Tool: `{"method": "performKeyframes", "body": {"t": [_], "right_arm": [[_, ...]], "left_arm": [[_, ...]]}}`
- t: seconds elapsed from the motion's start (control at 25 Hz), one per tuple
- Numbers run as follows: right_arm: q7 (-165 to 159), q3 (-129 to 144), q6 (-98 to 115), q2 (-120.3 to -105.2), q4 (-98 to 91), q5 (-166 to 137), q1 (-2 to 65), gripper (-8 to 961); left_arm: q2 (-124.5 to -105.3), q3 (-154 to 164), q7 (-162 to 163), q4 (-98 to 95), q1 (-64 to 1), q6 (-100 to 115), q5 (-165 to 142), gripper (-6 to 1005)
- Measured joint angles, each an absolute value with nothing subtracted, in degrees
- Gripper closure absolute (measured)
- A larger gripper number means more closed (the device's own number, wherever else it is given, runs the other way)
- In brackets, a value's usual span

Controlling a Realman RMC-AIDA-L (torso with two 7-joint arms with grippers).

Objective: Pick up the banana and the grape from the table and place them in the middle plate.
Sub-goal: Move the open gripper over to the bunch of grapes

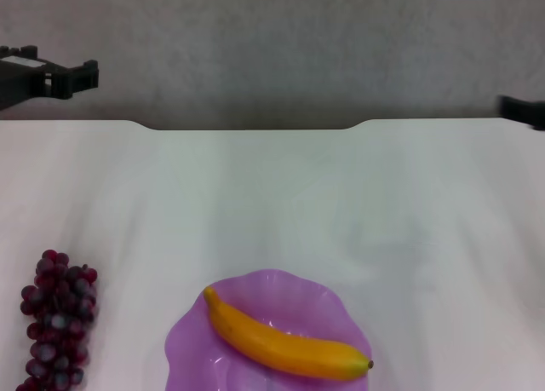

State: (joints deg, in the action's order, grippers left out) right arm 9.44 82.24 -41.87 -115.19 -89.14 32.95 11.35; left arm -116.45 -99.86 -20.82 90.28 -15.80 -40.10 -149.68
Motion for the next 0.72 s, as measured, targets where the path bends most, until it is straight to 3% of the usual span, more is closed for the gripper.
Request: {"method": "performKeyframes", "body": {"t": [0.44, 0.72], "right_arm": [[9.9, 76.0, -41.1, -115.22, -84.9, 34.9, 8.8, 76], [10.1, 75.9, -41.6, -115.16, -84.4, 34.9, 9.0, 76]], "left_arm": [[-116.39, -100.6, -20.4, 95.9, -13.9, -42.5, -150.1, 150], [-116.42, -104.4, -12.9, 108.3, -14.3, -63.5, -157.8, 151]]}}
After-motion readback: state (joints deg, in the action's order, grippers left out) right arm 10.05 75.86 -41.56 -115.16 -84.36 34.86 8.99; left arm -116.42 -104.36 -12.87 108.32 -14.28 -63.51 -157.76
